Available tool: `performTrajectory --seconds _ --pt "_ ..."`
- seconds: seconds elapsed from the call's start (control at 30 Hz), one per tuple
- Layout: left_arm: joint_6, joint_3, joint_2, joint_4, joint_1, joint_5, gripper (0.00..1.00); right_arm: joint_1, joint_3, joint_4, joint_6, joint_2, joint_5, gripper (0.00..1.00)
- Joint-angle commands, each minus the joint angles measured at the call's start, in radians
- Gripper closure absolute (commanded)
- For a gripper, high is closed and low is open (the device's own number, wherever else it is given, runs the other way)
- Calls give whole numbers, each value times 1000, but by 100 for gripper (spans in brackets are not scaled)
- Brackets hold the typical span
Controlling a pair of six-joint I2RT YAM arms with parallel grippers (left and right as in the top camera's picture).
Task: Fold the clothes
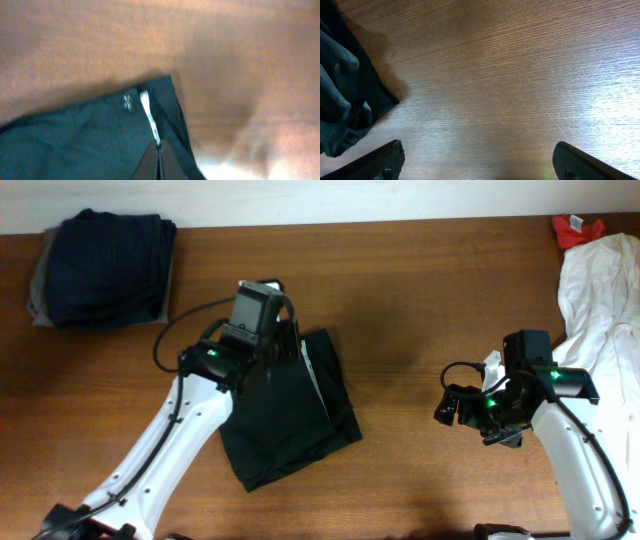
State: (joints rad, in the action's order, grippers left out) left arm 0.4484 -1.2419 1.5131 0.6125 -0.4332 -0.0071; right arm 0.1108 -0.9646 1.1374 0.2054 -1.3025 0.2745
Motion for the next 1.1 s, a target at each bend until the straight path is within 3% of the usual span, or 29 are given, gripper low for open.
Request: performTrajectory --seconds 0.0,0.07,0.27,0.37,0.53,0.8,0.9,1.07 --pt "8 31 124 40 -19 -11 99 8 -10 0 -6 0 6 2" --pt "45 32 200 54 -19 22 99 8 -10 0 -6 0 6 2" --pt "59 32 458 26 -51 313 99 8 -10 0 -6 0 6 2" --pt "59 32 526 9 -92 320 99 8 -10 0 -6 0 6 2" --pt "58 -5 481 25 -125 320 100 8 -10 0 -6 0 6 1" --pt "58 -29 154 320 -146 298 99 8 -10 0 -6 0 6 2" --pt "59 -28 138 393 -179 253 91 8 -10 0 -6 0 6 2" --pt "93 40 176 375 -266 254 91 8 -10 0 -6 0 6 2"
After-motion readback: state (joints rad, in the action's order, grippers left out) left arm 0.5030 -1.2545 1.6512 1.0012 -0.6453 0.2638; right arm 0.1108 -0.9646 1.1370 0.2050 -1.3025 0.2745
